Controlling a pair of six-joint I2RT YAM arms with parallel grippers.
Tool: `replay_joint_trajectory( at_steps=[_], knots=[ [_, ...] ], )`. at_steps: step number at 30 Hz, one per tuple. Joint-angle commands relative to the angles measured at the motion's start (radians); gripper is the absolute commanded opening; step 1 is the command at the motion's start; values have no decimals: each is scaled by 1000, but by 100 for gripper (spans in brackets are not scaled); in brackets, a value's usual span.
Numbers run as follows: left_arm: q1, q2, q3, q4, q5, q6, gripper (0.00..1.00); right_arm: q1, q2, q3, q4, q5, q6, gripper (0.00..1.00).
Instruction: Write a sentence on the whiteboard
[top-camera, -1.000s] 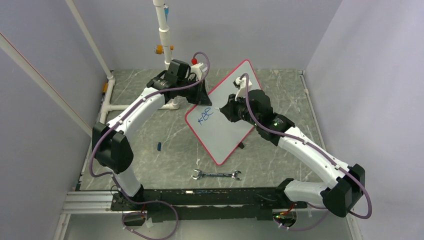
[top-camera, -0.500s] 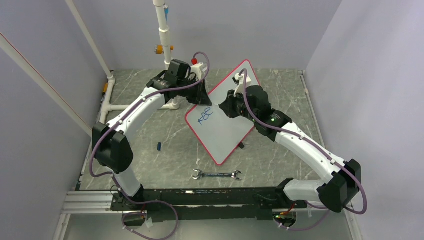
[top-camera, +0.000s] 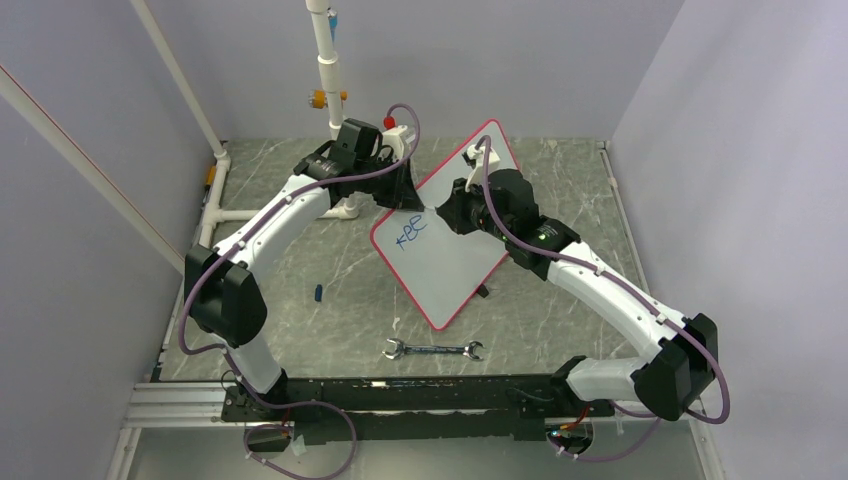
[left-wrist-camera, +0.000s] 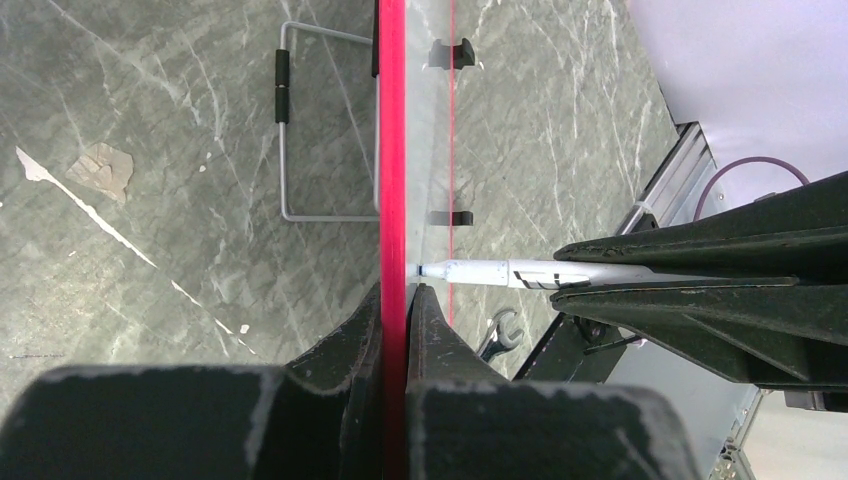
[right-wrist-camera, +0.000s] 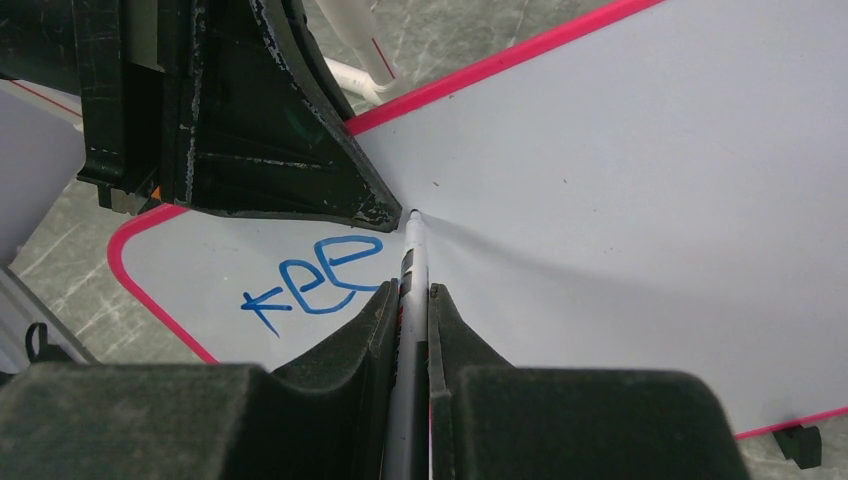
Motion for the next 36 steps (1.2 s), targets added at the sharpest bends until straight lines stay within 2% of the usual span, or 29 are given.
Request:
replay_joint_trajectory(
  at_steps=[1,16,27,36],
  knots=[
    [-11,-23,22,-3,-104,136,0,-3,5,26,39,-13,9,0],
    [-12,-22,21,-4,-109,135,0,-3,-77,-83,-24,-22,22,0],
    [-12,-20,22,-3,-106,137,0,-2,-99,-8,-133,-15,-17,0],
    [-12,-22,23,-6,-102,138,0,-2,-72,61,-120,8,-26,0]
  ],
)
